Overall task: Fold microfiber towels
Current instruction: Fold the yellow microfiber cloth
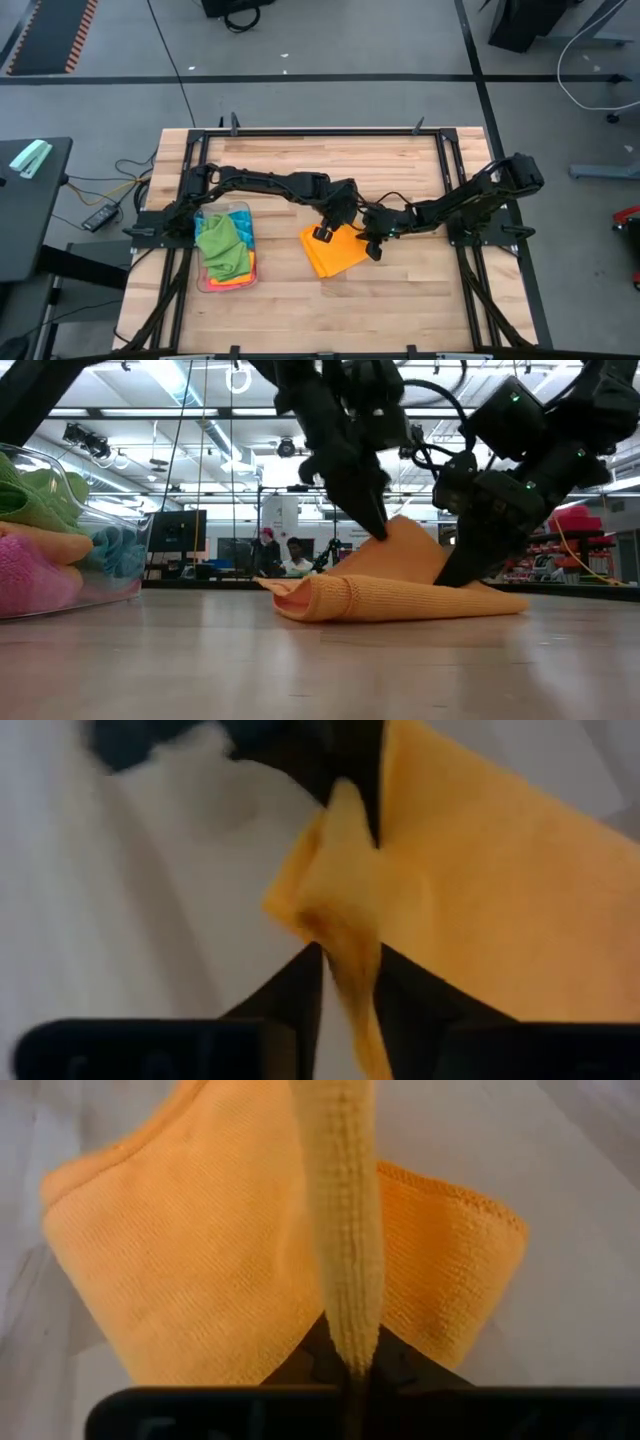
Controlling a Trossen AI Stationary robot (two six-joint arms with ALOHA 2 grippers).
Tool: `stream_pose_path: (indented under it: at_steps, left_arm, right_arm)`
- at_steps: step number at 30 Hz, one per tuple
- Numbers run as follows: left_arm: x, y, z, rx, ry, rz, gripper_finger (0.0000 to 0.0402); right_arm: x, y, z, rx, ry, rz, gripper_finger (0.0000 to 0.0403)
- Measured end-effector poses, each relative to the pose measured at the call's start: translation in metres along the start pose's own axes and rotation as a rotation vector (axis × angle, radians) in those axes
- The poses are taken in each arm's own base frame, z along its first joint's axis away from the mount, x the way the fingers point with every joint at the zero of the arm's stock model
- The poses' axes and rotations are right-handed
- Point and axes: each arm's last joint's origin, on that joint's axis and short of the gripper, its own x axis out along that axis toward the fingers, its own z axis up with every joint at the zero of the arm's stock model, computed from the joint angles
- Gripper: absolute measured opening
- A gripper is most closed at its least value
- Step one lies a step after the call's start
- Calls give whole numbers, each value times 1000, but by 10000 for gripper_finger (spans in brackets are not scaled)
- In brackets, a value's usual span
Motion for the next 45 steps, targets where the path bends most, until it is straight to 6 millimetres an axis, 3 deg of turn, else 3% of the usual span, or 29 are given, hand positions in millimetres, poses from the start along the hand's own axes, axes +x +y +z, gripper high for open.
stream_pose_path:
  at_steps: [4, 11, 14, 18, 23, 38, 45]
  left_arm:
    - [-23, -1, 5, -4, -7, 36, 140]
    - [-14, -19, -4, -58, 50, -27, 171]
    - [3, -31, -23, -100, 71, -47, 157]
    - [4, -35, -30, -147, -103, -21, 130]
    - [19, -45, -43, -210, -166, -23, 101]
    - [24, -54, -32, -226, -304, 68, 45]
    - [25, -56, -32, -228, -290, 94, 31]
  right_arm:
    - [1, 1, 4, 24, 84, -49, 9]
    - [-10, 5, 22, 15, 221, -137, 8]
    - [-17, 5, 26, 6, 242, -149, 7]
    - [-25, 3, 29, 10, 246, -148, 7]
    - [-40, -3, 34, 73, 271, -171, 7]
    - [-83, 2, 75, 53, 510, -355, 6]
    - [-67, -2, 70, 68, 576, -432, 6]
